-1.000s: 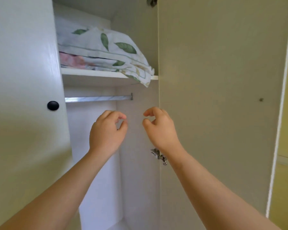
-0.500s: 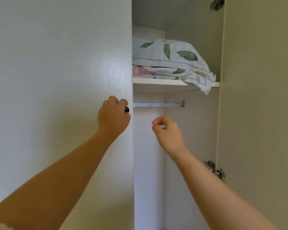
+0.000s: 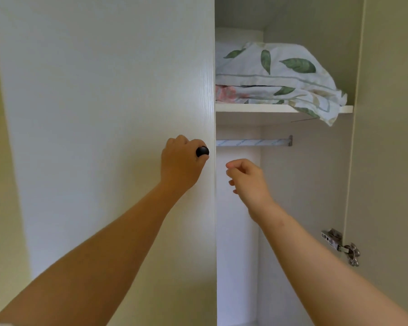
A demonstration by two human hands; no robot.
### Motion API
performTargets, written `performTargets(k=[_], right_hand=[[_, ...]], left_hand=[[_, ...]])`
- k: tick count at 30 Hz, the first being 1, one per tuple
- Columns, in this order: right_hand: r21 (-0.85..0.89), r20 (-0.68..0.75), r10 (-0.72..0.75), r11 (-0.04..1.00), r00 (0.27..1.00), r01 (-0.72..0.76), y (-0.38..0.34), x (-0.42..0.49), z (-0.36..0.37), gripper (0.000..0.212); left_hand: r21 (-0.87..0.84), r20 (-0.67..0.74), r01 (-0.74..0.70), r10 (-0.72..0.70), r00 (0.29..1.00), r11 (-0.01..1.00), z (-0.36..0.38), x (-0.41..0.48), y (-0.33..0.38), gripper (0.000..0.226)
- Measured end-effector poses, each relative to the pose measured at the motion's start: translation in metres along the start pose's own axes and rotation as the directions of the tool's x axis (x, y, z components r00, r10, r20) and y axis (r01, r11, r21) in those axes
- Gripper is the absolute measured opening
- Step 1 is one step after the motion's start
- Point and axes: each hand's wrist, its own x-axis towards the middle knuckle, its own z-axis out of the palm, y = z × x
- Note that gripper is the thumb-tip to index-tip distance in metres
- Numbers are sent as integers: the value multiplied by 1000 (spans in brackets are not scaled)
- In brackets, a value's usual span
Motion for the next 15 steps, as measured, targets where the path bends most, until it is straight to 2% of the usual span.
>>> performTargets(k=[4,7,11,13,15], right_hand=[[119,22,-12,993,1000,9,-5,-3,-1,27],[255,125,-33,967,992,0,-12,-12,-5,21],[433,323,-167,901,931,11,-27,-35,-2,23],[494,366,-233,869,901,24,-35,-49,3,22],[555,393,-270,832,879,7,-43,-63,6,19]], left_hand=[[-81,-6,1,-1,1000,997,-21,-17,5,24],[-198,-7,21,-23,1000,980,-43,-35,13,22],[-301,-15,42,-48,999,953,-77,-61,27,18],[-383,-15,86,-99,995,920,-96,-74,34,10],[-461,-13,153,-178,984,874,-116,-87,38,22]])
